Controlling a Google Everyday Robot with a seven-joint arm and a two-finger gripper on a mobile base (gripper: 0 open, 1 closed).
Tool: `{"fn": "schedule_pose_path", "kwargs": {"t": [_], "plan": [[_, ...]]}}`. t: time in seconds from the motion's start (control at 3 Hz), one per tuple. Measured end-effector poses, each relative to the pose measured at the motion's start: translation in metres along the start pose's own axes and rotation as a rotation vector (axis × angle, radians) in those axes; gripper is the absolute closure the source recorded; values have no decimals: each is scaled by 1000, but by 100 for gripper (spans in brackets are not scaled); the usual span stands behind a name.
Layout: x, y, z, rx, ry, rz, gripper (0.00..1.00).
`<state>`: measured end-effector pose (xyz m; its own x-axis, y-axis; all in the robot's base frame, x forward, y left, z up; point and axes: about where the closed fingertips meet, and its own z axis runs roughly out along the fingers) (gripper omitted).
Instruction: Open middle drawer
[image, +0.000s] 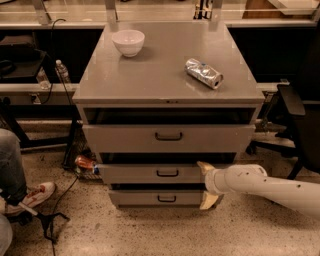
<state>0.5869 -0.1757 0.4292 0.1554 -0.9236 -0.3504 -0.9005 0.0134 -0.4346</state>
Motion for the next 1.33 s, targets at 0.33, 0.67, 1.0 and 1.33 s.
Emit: {"fn": "schedule_pose_path", "kwargs": {"t": [0.33,0.67,1.0,1.33], "plan": [[-18,-15,16,48,-17,-43,0],[-27,-22,29,64,-18,-59,0],[-31,-31,50,59,-30,-43,0],[-28,-35,64,42,-35,-27,0]]}}
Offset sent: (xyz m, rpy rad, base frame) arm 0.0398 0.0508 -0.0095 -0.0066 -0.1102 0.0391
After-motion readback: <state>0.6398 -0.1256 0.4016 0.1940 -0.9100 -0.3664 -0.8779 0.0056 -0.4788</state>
